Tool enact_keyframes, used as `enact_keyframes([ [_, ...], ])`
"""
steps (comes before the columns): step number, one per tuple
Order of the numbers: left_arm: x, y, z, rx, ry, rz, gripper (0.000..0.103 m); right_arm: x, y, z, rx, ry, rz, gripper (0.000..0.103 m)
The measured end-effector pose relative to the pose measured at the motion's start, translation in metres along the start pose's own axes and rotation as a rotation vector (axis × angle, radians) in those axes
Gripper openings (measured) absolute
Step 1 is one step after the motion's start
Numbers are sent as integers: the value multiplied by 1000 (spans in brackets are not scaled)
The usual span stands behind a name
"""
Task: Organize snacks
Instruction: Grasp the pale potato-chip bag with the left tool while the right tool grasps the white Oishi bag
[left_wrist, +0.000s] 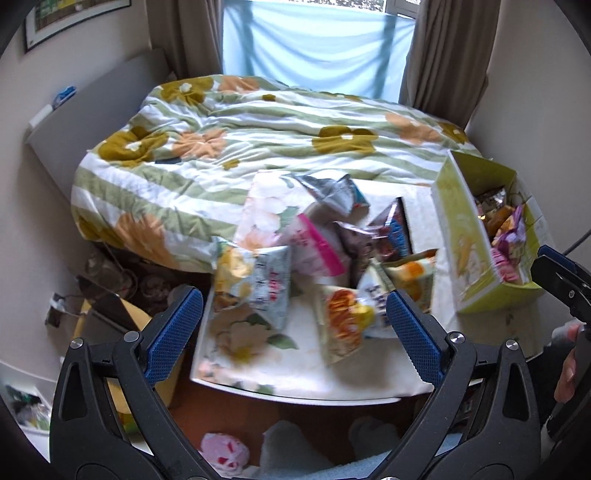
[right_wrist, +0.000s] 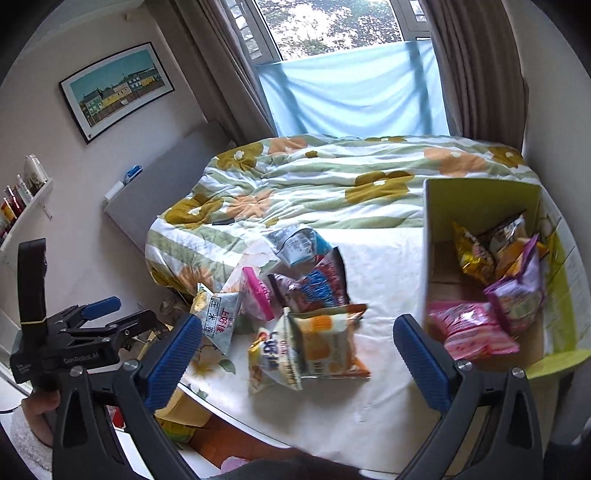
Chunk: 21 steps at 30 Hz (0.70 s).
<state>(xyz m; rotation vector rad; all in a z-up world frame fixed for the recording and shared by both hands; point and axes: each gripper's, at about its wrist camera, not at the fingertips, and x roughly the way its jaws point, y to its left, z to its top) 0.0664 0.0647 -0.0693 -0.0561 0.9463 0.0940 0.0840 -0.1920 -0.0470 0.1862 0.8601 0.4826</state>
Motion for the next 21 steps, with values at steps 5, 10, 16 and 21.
enact_keyframes([
  [5, 25, 48, -2, 23, 44, -32, 99, 30, 25, -17, 55, 24, -39, 103],
  [10, 63, 81, -4, 49, 94, -86, 99, 57, 35, -42, 180, 45, -116, 103],
  [16, 121, 97, -2, 47, 171, -156, 99, 78, 30, -72, 397, 60, -144, 103],
  [21, 152, 94, 0, 66, 195, -139, 99, 104, 30, -90, 450, 119, -151, 103],
])
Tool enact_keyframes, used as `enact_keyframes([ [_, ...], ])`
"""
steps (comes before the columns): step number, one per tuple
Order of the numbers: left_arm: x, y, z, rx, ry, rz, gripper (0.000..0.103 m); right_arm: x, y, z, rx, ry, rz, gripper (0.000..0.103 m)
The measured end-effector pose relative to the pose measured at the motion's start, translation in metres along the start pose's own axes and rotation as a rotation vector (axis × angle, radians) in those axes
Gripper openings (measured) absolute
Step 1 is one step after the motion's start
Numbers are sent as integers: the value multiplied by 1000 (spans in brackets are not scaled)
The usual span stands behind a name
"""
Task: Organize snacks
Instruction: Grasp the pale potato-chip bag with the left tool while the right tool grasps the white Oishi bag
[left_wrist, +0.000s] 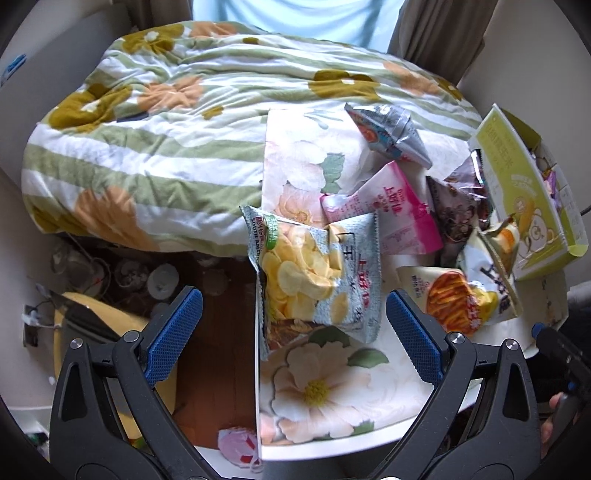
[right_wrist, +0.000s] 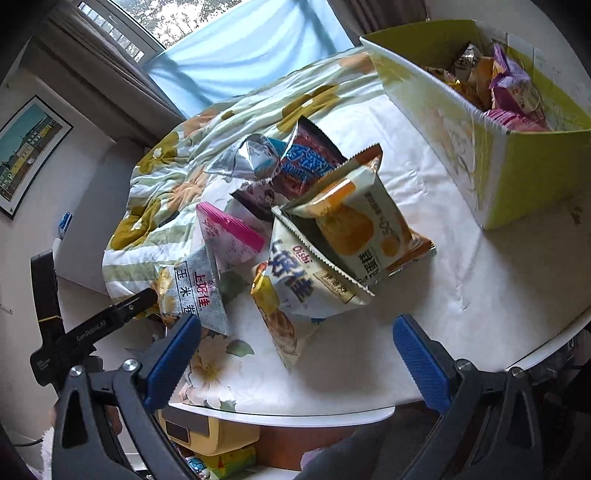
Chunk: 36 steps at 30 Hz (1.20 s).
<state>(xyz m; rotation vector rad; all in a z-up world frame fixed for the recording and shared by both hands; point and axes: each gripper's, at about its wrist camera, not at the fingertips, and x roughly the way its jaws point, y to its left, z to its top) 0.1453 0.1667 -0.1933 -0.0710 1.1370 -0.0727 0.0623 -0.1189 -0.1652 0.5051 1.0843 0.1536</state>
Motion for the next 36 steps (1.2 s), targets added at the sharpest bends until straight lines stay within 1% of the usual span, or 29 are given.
enact_keyframes([
  [5, 23, 0, 3, -3, 4, 15, 99, 26, 3, -5, 24, 29, 14, 103],
  [10, 36, -11, 4, 34, -6, 41, 99, 44, 3, -5, 32, 46, 25, 103],
  [20, 54, -38, 0, 105, 25, 39, 99, 53, -3, 2, 31, 39, 28, 103],
  [27, 65, -51, -5, 141, 42, 28, 99, 61, 2, 4, 12, 43, 24, 103],
  [29, 68, -54, -8, 149, 50, 20, 93, 63, 3, 6, 7, 43, 22, 103],
  [30, 70, -56, -9, 151, 57, 10, 84, 66, 5, 7, 8, 43, 23, 103],
  [31, 71, -56, -10, 154, 65, 15, 79, 67, 5, 7, 9, 42, 23, 103],
  [32, 72, -57, -10, 156, 66, 11, 79, 68, 4, 7, 8, 41, 23, 102],
  [35, 70, -57, -12, 161, 59, 2, 73, 73, 4, 8, 8, 42, 27, 96],
  [36, 68, -57, -12, 165, 56, -1, 70, 75, 3, 9, 10, 43, 28, 95],
])
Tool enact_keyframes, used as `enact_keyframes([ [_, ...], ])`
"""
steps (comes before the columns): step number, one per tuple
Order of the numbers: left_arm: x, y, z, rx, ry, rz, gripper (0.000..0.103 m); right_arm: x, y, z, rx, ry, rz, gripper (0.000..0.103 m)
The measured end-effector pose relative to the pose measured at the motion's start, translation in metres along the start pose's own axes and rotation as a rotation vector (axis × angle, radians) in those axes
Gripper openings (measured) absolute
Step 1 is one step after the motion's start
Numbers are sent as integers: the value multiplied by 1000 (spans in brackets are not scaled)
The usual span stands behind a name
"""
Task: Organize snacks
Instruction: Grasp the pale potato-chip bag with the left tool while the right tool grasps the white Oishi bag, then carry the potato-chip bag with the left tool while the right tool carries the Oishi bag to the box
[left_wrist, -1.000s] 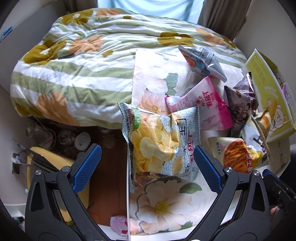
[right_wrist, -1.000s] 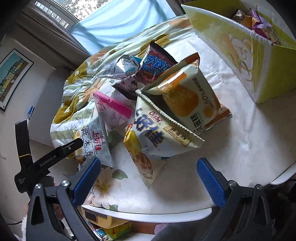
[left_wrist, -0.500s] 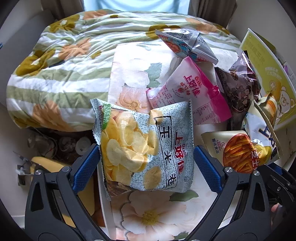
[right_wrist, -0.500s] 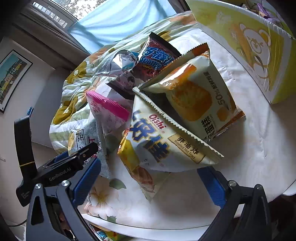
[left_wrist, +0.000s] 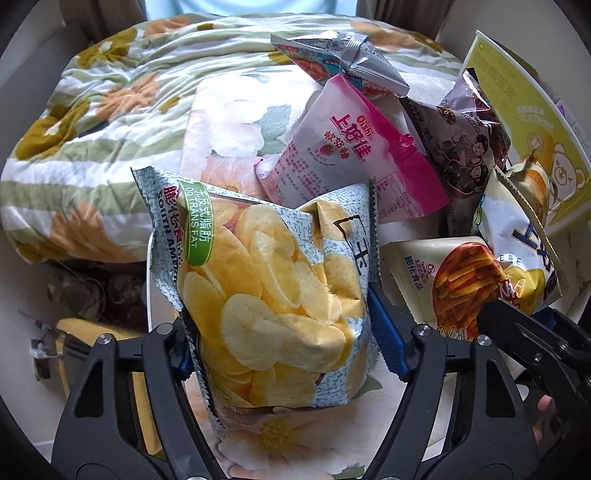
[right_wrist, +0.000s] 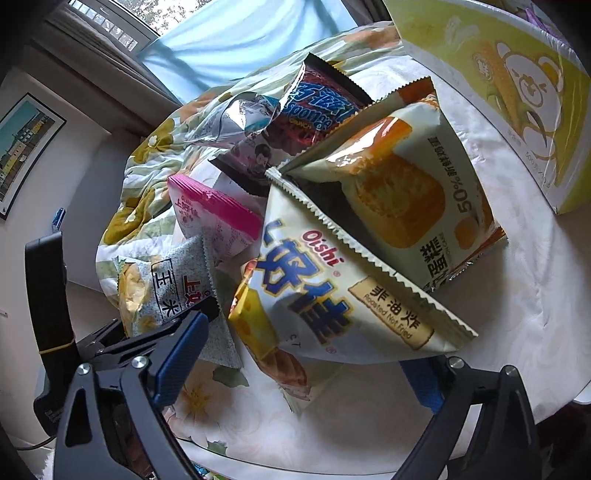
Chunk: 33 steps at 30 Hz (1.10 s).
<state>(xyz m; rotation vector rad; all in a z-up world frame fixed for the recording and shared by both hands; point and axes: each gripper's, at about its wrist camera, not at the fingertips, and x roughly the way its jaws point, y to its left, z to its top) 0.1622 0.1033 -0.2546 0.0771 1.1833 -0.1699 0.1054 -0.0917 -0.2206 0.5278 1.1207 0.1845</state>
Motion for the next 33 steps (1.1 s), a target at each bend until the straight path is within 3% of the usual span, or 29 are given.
enact_keyframes([
  [4, -3, 2, -1, 5, 4, -10, 68, 9, -2, 2, 14, -1, 0, 89],
  [10, -7, 6, -5, -11, 13, -29, 68, 17, -6, 3, 30, 0, 8, 88],
  [12, -7, 9, -4, -16, 12, -36, 68, 19, -5, 3, 28, 0, 8, 83],
  [14, -9, 11, -4, -12, 6, -32, 68, 21, -4, 3, 22, 9, 6, 70],
  [20, -15, 14, -8, -8, -6, -39, 68, 17, 4, 0, -20, 1, -12, 59],
  [33, -55, 12, -15, -17, -56, -83, 68, -15, 21, -7, -102, -29, -25, 53],
])
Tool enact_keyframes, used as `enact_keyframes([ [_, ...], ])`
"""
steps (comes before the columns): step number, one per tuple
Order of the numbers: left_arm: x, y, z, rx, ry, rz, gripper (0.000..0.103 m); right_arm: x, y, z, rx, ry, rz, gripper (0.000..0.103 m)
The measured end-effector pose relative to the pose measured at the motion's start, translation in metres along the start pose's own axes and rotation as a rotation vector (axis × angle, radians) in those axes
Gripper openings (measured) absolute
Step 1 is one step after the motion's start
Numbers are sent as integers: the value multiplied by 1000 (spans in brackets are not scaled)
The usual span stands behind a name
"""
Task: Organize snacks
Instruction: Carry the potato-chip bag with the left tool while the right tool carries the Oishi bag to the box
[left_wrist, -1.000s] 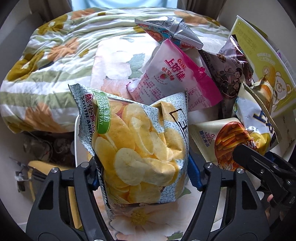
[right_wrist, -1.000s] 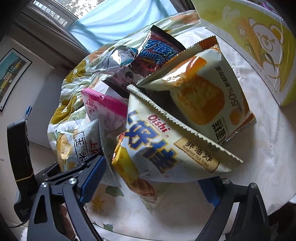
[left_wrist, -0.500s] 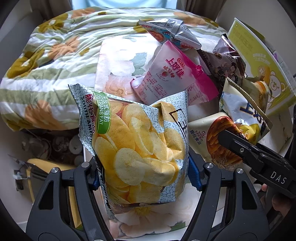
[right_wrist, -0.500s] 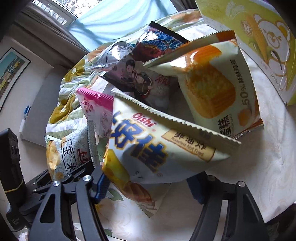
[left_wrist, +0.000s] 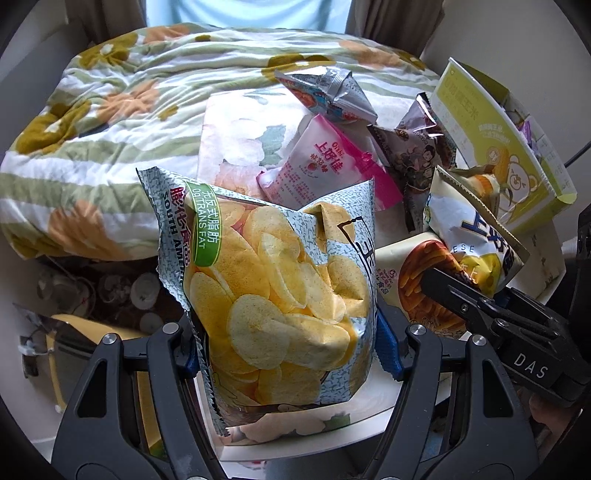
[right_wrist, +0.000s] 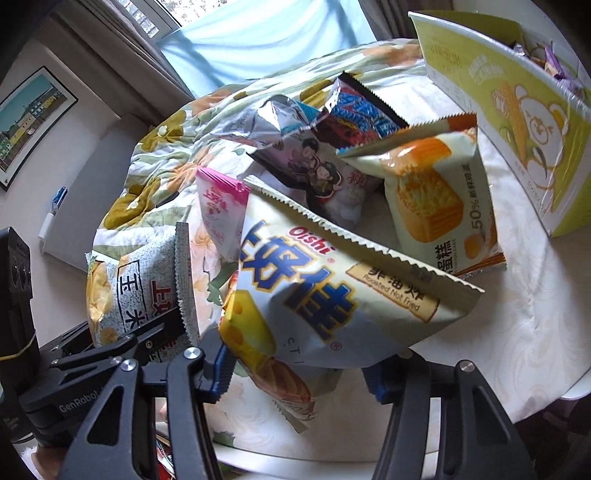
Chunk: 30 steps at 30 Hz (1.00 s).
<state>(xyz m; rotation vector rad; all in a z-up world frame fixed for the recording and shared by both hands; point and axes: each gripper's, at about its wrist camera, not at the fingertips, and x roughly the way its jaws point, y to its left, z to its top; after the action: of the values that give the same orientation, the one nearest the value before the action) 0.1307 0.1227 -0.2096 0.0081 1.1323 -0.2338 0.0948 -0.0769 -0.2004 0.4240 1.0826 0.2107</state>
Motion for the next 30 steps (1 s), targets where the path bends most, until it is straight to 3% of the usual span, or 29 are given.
enact_keyframes([
  [6, -29, -16, 12, 26, -52, -23, 68, -42, 2, 7, -28, -84, -17, 52],
  [13, -68, -57, 43, 45, -156, -45, 68, -101, -19, 38, -44, -188, -28, 52],
  [24, -87, -162, 106, 7, -254, -86, 68, -184, -96, 118, -155, -240, 10, 52],
  [30, -76, -233, 149, 3, -299, -137, 68, -216, -151, 169, -195, -259, -29, 52],
])
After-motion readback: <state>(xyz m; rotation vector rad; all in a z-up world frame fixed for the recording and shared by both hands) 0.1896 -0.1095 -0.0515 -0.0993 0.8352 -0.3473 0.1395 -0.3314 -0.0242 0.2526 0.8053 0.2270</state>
